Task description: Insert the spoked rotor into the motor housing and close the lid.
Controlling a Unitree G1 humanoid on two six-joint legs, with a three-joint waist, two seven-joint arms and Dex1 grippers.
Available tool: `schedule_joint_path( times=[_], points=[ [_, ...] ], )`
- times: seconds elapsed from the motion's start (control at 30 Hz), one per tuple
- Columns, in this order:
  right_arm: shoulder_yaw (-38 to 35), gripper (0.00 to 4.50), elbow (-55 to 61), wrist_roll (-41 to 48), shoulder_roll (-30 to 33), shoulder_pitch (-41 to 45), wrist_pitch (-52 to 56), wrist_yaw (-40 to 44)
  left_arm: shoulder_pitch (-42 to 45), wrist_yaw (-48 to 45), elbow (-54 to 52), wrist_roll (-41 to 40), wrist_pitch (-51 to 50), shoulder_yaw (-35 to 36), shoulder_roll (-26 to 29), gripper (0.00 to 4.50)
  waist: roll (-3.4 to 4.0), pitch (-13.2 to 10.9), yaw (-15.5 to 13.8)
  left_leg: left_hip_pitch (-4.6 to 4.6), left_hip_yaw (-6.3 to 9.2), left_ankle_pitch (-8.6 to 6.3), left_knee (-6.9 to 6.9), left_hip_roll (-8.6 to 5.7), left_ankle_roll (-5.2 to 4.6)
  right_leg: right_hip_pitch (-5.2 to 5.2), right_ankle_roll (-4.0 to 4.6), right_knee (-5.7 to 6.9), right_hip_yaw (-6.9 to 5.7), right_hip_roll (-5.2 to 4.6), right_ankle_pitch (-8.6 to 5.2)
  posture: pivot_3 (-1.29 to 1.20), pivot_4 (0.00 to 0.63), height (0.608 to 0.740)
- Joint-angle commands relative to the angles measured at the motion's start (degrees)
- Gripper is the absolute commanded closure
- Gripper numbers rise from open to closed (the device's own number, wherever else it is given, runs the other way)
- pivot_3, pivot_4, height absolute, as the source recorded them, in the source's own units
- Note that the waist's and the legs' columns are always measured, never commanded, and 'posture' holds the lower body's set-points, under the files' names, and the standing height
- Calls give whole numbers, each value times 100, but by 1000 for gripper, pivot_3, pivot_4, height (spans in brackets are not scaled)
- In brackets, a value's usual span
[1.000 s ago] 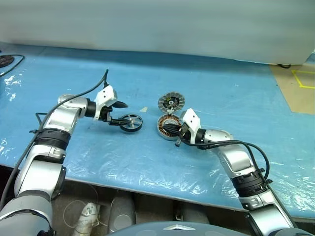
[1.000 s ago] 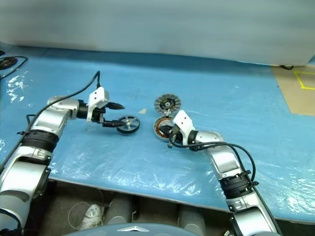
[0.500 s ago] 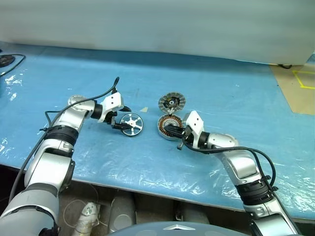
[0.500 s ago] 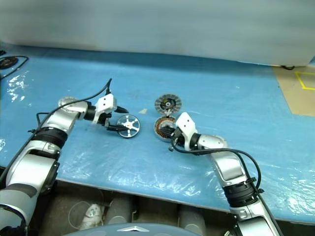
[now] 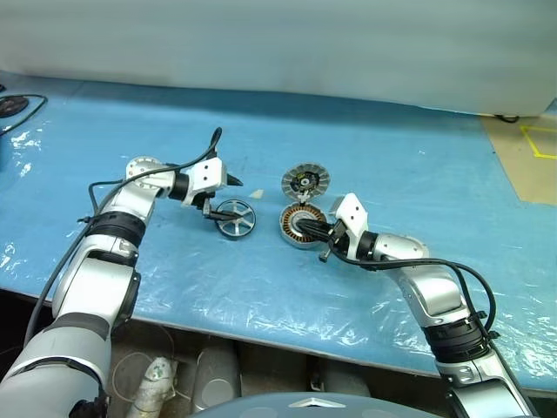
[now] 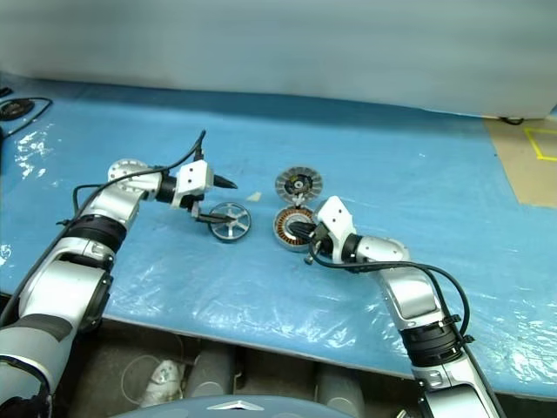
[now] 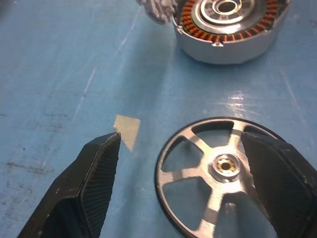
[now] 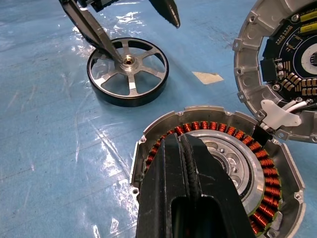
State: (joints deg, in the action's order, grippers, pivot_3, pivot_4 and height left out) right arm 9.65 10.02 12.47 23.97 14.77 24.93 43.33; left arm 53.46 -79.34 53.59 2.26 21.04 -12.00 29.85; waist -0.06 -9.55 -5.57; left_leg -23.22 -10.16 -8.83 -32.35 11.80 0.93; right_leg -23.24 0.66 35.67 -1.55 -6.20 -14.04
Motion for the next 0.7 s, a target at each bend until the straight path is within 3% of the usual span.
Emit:
schedule_joint_path(
  times=[0.03, 0.7],
  points=[
    [-71, 4500, 126, 43, 4, 63, -116, -25, -24, -452, -127, -40, -31, -50, 163, 404, 0, 0, -2, 0, 0, 0, 0, -1, 0, 0, 0, 0, 1, -1, 0, 0, 150, 740],
    [-53, 4500, 170, 0, 1, 52, -164, -145, 31, -528, 122, 383, 136, -278, 210, 404, 0, 0, -4, 1, 0, 0, 1, 0, 0, 0, 0, 0, 1, -2, 0, 0, 150, 740]
  ],
)
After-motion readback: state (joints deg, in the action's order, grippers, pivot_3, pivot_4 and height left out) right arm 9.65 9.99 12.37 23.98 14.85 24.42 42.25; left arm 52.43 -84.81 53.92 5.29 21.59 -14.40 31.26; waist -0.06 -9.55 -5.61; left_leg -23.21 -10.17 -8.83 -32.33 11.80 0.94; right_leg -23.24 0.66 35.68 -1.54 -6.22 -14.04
